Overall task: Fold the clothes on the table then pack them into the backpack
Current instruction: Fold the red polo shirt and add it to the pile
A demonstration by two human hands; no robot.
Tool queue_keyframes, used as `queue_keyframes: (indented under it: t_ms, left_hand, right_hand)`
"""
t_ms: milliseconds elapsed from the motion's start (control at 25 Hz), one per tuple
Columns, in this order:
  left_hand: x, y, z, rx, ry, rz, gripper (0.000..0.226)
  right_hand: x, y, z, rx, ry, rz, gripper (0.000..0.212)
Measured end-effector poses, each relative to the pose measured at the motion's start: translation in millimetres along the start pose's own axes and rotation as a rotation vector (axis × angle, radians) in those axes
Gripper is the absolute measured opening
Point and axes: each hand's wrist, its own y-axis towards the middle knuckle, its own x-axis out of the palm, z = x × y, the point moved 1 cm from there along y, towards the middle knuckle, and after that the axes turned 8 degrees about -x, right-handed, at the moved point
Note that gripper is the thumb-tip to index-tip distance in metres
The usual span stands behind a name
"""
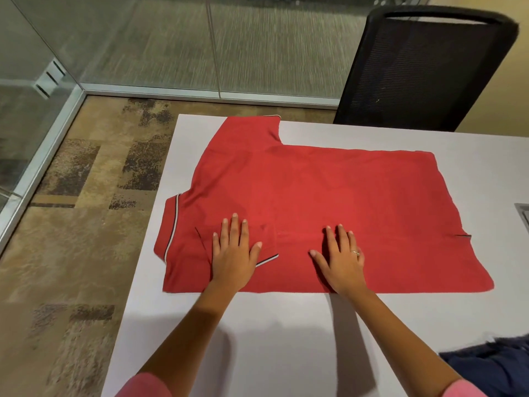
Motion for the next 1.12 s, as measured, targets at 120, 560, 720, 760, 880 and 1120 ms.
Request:
queue_keyframes:
  t_ms: [120,560,720,760,880,1120]
  left_hand:
    - [12,-2,0,-0.061,0.041,0.004,0.068]
    - [19,-9,-2,-0.149,0.065,0.098,0.072]
    - [20,-10,-1,-0.147,0.066,0.122,0.072]
    - [21,-11,-1,-0.149,0.066,0.125,0.072]
    - [23,-18,-5,-0.157,0.072,0.141,0.072]
    - [27,-46,-14,-0.142,0.086,0.168,0.073]
  right_hand:
    - [-1,-12,49,0.08,-0.068,-0.075,0.074]
    - [-35,-9,184,0.36,0.032,0.106,0.087]
    - [-31,-14,197,0.287,-0.019,0.144,0.081]
    - [-30,-15,198,0.294,-0.017,0.144,0.082]
    - [-28,-17,198,0.305,-0.026,0.12,0.084]
    - [-20,-47,195,0.324,-0.045,0.097,0.083]
